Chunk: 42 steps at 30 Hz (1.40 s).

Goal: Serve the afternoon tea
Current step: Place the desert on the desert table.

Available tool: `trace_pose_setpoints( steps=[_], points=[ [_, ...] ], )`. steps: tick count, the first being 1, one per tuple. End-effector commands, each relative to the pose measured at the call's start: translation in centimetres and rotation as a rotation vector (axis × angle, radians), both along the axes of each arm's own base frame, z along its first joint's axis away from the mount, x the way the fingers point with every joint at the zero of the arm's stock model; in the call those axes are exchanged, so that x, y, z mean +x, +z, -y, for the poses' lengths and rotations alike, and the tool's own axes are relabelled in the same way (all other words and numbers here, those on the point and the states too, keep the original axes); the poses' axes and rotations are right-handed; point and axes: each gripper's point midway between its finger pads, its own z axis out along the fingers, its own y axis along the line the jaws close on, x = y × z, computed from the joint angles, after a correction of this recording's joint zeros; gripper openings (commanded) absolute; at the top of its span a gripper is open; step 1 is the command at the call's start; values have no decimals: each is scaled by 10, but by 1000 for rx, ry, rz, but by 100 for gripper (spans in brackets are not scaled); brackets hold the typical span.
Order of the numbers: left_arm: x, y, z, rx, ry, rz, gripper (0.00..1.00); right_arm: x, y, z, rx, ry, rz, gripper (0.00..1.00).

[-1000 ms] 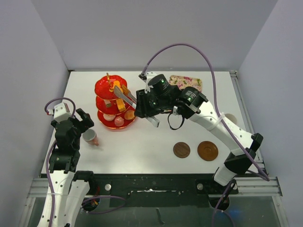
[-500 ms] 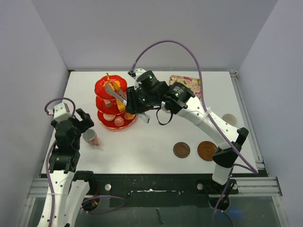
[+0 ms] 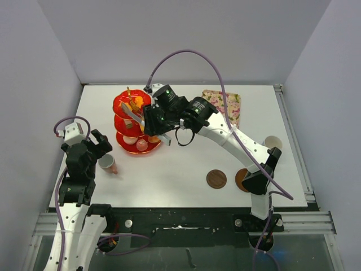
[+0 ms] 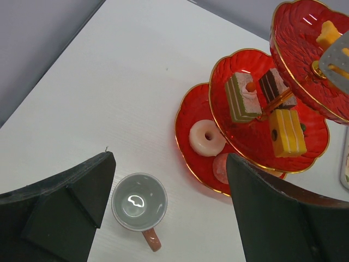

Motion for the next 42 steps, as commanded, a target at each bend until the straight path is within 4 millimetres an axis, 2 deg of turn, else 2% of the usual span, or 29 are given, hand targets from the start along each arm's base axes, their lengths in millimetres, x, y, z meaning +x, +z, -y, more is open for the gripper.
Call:
trace_pose_setpoints(
  steps=[1,19,30,42],
  points=[
    [3,15,0,3,2,51,82,7,39,-10,108,17,81,12],
    [3,15,1,4,-1,53,81,19,29,-18,117,28,65,16],
    [3,17,1,2,-3,63,81,22,18,-16,92,24,48,19],
    [3,17,2,2,-4,62,81,22,22,-12,92,17,54,26]
  ],
)
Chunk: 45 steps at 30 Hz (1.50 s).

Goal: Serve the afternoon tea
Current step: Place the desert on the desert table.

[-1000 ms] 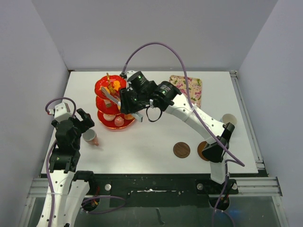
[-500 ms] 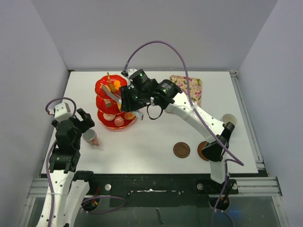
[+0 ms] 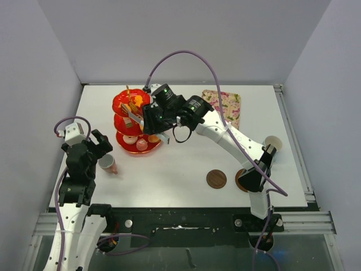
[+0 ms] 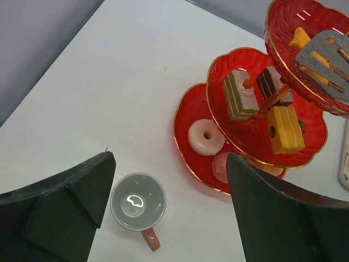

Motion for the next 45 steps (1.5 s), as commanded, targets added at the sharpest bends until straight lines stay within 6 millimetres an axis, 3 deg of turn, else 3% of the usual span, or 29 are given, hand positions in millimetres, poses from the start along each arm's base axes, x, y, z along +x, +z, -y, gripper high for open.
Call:
trace_pose_setpoints(
  steps=[1,16,33,45],
  points=[
    [3,16,0,1,4,59,82,8,42,-4,106,4,88,26],
    [3,16,0,1,1,59,82,7,57,-3,146,11,102,36],
    [3,16,0,1,0,58,82,1,77,3,191,9,128,36],
    [4,15,0,1,2,53,82,-5,79,9,204,-1,120,35]
  ],
)
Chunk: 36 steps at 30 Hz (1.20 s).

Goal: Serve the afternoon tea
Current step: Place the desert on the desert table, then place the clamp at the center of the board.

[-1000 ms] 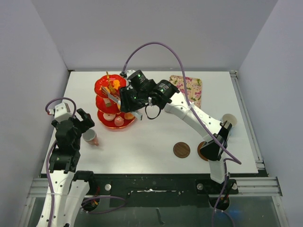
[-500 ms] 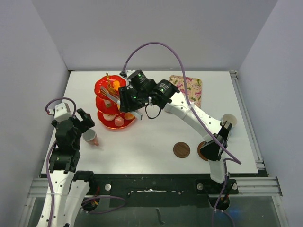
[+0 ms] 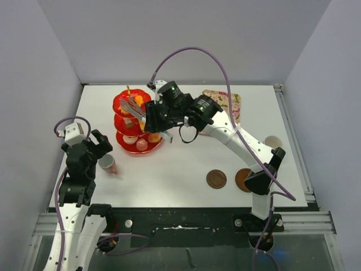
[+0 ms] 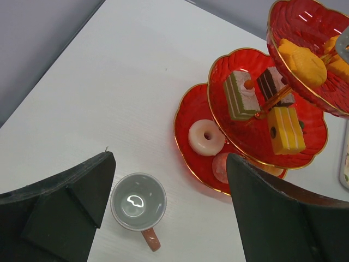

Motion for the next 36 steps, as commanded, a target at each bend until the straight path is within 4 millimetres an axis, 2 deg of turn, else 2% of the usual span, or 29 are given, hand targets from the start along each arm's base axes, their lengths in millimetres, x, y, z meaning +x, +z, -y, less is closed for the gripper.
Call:
trace_pose_setpoints(
  steps=[1,14,23,30,36],
  points=[
    [4,15,0,1,1,51,82,-1,51,4,136,-2,93,34],
    [4,14,0,2,1,49,81,-18,69,27,190,-30,112,32],
    [4,13,-2,4,11,46,82,-32,57,49,195,-67,86,31],
    [4,14,-1,3,8,47,81,-37,52,81,187,-158,95,30],
    [4,14,-1,4,8,46,81,-27,38,114,156,-281,102,29]
  ],
)
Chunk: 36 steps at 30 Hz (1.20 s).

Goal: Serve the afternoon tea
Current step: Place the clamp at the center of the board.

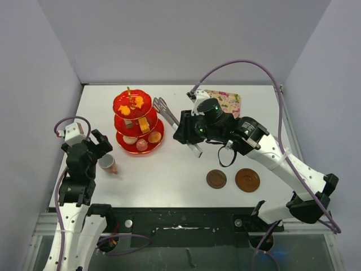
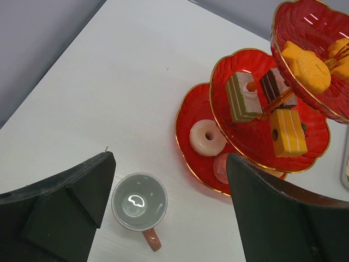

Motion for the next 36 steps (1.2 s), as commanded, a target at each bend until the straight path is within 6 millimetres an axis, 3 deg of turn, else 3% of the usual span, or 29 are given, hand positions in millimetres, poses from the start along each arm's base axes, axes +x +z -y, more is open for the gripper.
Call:
trace_pose_setpoints(
  steps=[1,8,11,15,18,25,31,36],
  points=[
    [3,14,0,2,2,50,82,18,20,23,80,-123,68,29],
    [3,14,0,2,3,49,82,32,-15,62,54,-241,14,29],
    [3,14,1,1,-1,47,81,33,-33,67,46,-245,-19,29],
    [2,15,0,2,5,50,81,32,-71,73,-50,-263,-88,29],
    [2,15,0,3,5,49,82,32,-98,75,-121,-273,-125,29],
    [2,15,-1,3,7,54,81,33,-142,77,-258,-286,-167,28],
    [2,17,0,3,2,61,81,34,-166,73,-349,-274,-180,28],
    [1,19,1,0,0,72,82,42,-174,53,-325,-242,-164,28]
  ],
)
